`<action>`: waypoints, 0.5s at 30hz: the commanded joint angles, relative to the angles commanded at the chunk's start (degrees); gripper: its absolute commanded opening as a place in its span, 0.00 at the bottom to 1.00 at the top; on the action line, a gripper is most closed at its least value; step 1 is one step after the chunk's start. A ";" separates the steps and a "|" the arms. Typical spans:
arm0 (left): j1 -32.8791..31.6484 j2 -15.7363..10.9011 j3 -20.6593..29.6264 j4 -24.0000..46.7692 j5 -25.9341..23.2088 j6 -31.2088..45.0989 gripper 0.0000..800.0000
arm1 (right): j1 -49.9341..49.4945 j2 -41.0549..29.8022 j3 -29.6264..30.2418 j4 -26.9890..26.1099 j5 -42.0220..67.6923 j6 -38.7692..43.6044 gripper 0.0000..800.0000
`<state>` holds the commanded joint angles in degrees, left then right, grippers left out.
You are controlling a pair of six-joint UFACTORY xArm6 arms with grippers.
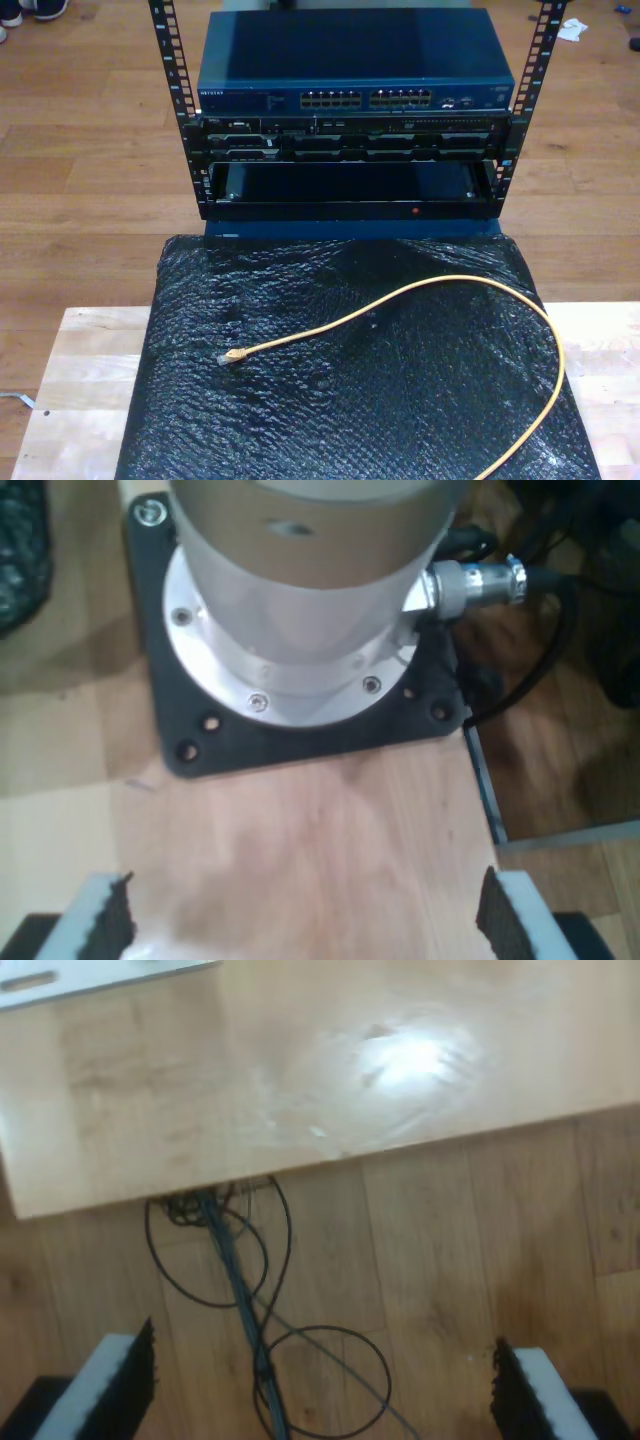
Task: Grab the cable and plug it in
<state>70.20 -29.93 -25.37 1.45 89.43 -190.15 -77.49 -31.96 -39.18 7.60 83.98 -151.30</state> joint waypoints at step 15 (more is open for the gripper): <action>-12.92 0.00 -2.11 -6.24 6.51 -18.64 1.00 | 7.03 13.10 -19.52 11.69 15.65 12.57 1.00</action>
<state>57.27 -29.93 -27.48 -4.79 95.93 -208.79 -70.46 -18.86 -58.69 19.30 99.63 -138.73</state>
